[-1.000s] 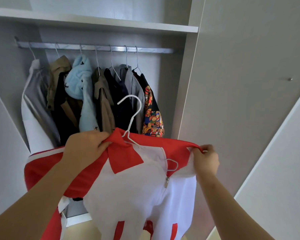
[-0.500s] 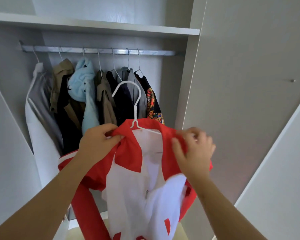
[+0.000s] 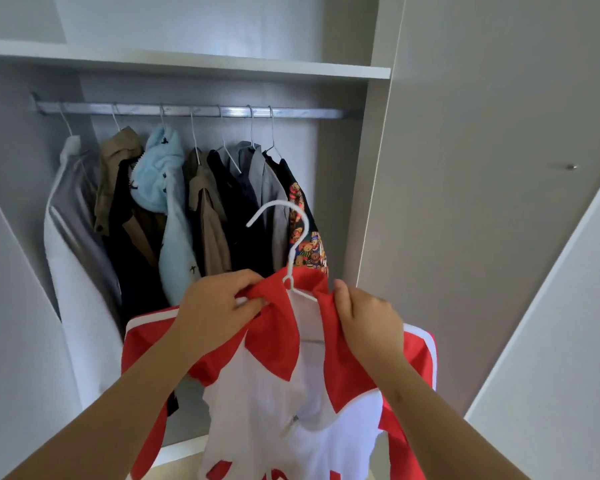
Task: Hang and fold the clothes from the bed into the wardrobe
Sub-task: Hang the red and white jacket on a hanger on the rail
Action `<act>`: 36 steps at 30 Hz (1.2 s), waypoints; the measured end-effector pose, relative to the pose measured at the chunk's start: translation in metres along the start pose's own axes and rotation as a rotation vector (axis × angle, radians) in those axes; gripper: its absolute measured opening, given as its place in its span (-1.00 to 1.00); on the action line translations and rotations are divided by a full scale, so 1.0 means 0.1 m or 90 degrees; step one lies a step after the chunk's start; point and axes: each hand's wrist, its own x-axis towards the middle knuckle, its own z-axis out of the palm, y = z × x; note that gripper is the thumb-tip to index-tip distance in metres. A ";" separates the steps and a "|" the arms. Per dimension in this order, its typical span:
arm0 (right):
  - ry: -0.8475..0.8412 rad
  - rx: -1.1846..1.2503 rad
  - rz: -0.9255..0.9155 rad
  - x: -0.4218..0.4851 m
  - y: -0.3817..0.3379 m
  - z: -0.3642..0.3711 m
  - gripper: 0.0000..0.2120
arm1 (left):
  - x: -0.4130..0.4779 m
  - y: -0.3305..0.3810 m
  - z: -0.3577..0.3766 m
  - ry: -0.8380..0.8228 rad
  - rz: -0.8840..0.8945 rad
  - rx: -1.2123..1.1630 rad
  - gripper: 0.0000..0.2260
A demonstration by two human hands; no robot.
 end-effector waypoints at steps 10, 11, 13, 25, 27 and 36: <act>0.076 0.160 0.254 0.19 0.30 -0.21 -0.49 | -0.03 -0.20 -0.19 -0.171 -0.014 -0.190 -0.55; 0.079 0.166 0.257 0.18 0.29 -0.21 -0.48 | 0.01 -0.16 -0.17 -0.181 -0.032 -0.243 -0.60; 0.080 0.169 0.244 0.16 0.28 -0.19 -0.47 | 0.07 -0.08 -0.09 -0.192 -0.050 -0.206 -0.59; 0.120 0.222 0.322 0.15 0.52 -0.30 -0.48 | -0.06 -0.19 0.07 -0.019 0.179 0.139 -0.56; 0.111 0.237 0.331 0.13 0.51 -0.26 -0.48 | 0.01 -0.03 0.15 -0.094 0.111 0.074 -0.47; 0.015 0.145 0.013 0.07 0.44 -0.31 -0.65 | 0.15 0.24 0.48 0.029 -0.041 -0.053 -0.83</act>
